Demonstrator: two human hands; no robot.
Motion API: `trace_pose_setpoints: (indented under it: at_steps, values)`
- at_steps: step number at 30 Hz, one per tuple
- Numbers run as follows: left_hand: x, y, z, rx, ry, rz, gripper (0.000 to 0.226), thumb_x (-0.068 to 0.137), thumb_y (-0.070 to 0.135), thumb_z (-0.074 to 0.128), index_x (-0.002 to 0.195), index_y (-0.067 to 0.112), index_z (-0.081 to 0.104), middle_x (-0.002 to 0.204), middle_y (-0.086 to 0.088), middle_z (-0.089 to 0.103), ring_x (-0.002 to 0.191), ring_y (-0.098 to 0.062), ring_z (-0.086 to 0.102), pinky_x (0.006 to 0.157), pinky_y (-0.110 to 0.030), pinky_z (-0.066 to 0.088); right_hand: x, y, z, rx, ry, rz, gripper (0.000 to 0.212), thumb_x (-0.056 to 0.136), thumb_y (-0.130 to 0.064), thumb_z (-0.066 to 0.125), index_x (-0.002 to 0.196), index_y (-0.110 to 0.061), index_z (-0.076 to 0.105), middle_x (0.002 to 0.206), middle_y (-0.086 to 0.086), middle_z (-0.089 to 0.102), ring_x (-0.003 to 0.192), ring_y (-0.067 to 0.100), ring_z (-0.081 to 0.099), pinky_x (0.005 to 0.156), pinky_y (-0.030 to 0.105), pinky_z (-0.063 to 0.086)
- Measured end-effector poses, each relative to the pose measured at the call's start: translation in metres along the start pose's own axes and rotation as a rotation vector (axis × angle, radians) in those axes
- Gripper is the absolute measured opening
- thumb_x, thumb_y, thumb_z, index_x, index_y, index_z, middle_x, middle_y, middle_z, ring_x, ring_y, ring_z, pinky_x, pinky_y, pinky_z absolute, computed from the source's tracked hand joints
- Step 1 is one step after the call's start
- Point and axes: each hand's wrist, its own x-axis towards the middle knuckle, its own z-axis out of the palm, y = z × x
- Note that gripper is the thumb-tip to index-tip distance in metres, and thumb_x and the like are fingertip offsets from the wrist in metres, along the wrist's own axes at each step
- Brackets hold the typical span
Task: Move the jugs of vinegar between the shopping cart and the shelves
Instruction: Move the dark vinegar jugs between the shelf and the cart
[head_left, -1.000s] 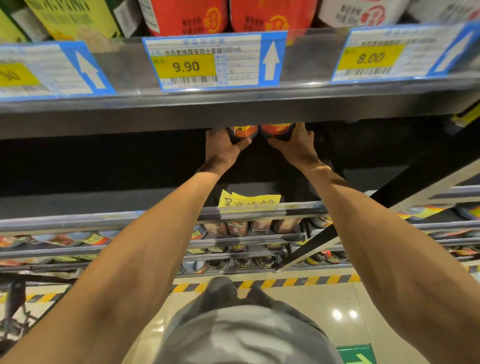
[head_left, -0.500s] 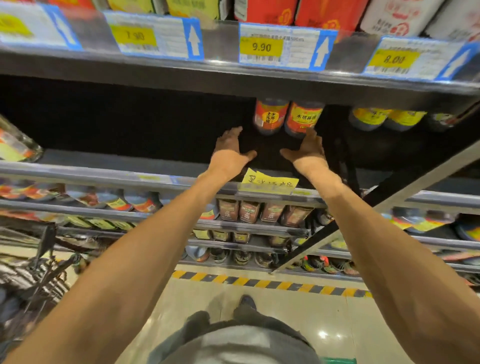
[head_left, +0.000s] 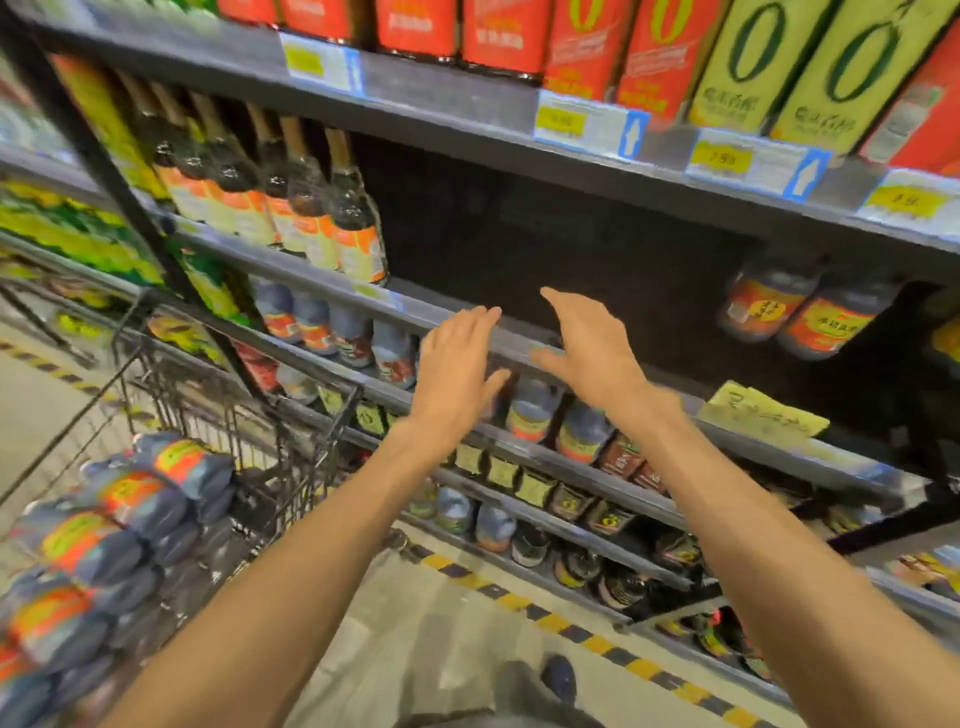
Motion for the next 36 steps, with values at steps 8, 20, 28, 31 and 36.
trace_pose_setpoints:
  at_steps: [8,20,28,31,36]
  values:
    - [-0.156,-0.181,-0.098,0.094,0.101,-0.389,0.085,0.085,0.04,0.078,0.154,0.017,0.035,0.154,-0.006,0.043,0.141,-0.03,0.042,0.112,-0.047,0.04,0.028,-0.218,0.075,0.006,-0.119,-0.441,0.084,0.083,-0.036,0.083,0.153,-0.013,0.041,0.147,0.012,0.053,0.135,0.034,0.049,0.105,0.045,0.044]
    - [-0.327,-0.327,-0.155,0.098,0.174,-0.95,0.072,0.086,0.038,0.073,0.147,0.013,0.045,0.136,-0.014,0.057,0.122,-0.036,0.054,0.098,-0.051,0.046,0.041,-0.447,0.209,0.033,-0.355,-0.882,0.082,0.08,-0.038,0.082,0.147,-0.009,0.046,0.138,0.013,0.057,0.129,0.035,0.053,0.102,0.046,0.045]
    - [-0.337,-0.407,-0.136,0.103,-0.029,-1.179,0.088,0.087,0.047,0.071,0.158,0.019,0.027,0.163,-0.01,0.03,0.149,-0.032,0.032,0.113,-0.051,0.039,0.078,-0.518,0.288,-0.01,-0.542,-1.006,0.085,0.088,-0.039,0.073,0.157,-0.015,0.028,0.158,0.006,0.037,0.147,0.027,0.032,0.119,0.044,0.027]
    - [-0.332,-0.437,-0.118,0.057,-0.08,-1.255,0.091,0.09,0.044,0.069,0.161,0.018,0.018,0.169,-0.011,0.014,0.153,-0.032,0.024,0.115,-0.048,0.037,0.097,-0.527,0.314,0.013,-0.61,-0.986,0.09,0.089,-0.038,0.072,0.161,-0.021,0.02,0.163,0.002,0.03,0.15,0.025,0.028,0.122,0.045,0.021]
    - [-0.312,-0.464,-0.086,-0.13,-0.037,-1.381,0.111,0.089,0.05,0.07,0.162,0.013,-0.006,0.17,-0.012,-0.002,0.154,-0.033,0.018,0.116,-0.044,0.032,0.119,-0.525,0.348,0.012,-0.69,-0.928,0.079,0.088,-0.039,0.069,0.156,-0.025,0.03,0.152,0.003,0.046,0.14,0.026,0.042,0.114,0.042,0.034]
